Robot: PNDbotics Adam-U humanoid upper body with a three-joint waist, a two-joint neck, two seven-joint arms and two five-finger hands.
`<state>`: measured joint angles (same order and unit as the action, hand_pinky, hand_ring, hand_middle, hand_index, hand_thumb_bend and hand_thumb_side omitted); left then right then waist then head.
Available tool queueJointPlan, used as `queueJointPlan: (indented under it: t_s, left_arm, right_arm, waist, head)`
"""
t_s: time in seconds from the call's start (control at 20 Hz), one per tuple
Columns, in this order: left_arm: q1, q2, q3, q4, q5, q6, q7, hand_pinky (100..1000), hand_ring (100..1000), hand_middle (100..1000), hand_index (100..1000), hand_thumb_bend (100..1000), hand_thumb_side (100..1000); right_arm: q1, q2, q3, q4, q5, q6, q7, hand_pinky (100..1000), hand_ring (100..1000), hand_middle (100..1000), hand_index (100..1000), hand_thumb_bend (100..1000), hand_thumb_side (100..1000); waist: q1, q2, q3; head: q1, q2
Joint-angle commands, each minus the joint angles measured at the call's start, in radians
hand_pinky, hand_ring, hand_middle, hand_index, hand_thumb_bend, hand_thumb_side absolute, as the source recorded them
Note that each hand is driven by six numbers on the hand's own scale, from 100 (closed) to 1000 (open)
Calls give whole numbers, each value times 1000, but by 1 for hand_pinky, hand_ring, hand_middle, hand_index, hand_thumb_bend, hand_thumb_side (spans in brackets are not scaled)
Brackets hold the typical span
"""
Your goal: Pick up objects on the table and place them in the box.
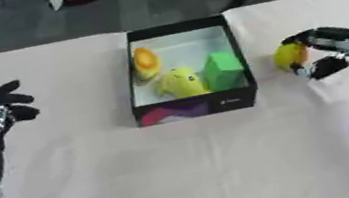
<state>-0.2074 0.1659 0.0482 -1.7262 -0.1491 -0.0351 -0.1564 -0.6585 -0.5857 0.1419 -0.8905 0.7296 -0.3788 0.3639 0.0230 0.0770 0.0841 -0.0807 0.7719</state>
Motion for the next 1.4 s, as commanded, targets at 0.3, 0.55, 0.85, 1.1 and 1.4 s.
queueJointPlan:
  t_s: [0.3,0.55,0.85,1.1,1.4]
  left_arm:
    - [-17,7,4,-22,7,-2,0,658,581,606,853,121,914]
    - [-16,8,5,-22,7,-2,1,658,582,606,853,119,915]
    - [-15,9,2,-22,6,-3,-2,658,582,607,853,118,915]
    - [-17,6,-4,-23,8,-5,-7,659,583,607,852,118,914]
    - [-25,-6,-13,-23,12,-7,-16,658,584,607,853,117,914]
  right_arm:
    - [-17,-24,-12,-52,-19,-23,-118,724,529,409,796,100,202]
    - [-25,-37,-8,-147,-82,-53,-200,691,449,300,732,100,205]
    - [-65,-53,38,-271,-172,-72,-249,688,435,283,729,100,234]
    - [-141,-18,85,-303,-252,-98,-187,699,444,291,740,100,245]
    - [-217,77,112,-229,-268,-110,-92,713,481,333,791,100,220]
  waist:
    - [-6,0,2]
    - [-7,-2,2]
    - [-8,-4,8]
    - [-7,-6,19]
    - [-3,-2,39]
  head:
    - [-3,-2]
    - [-4,-2]
    - [-16,-2]
    - [-31,-2]
    - [-61,-2]
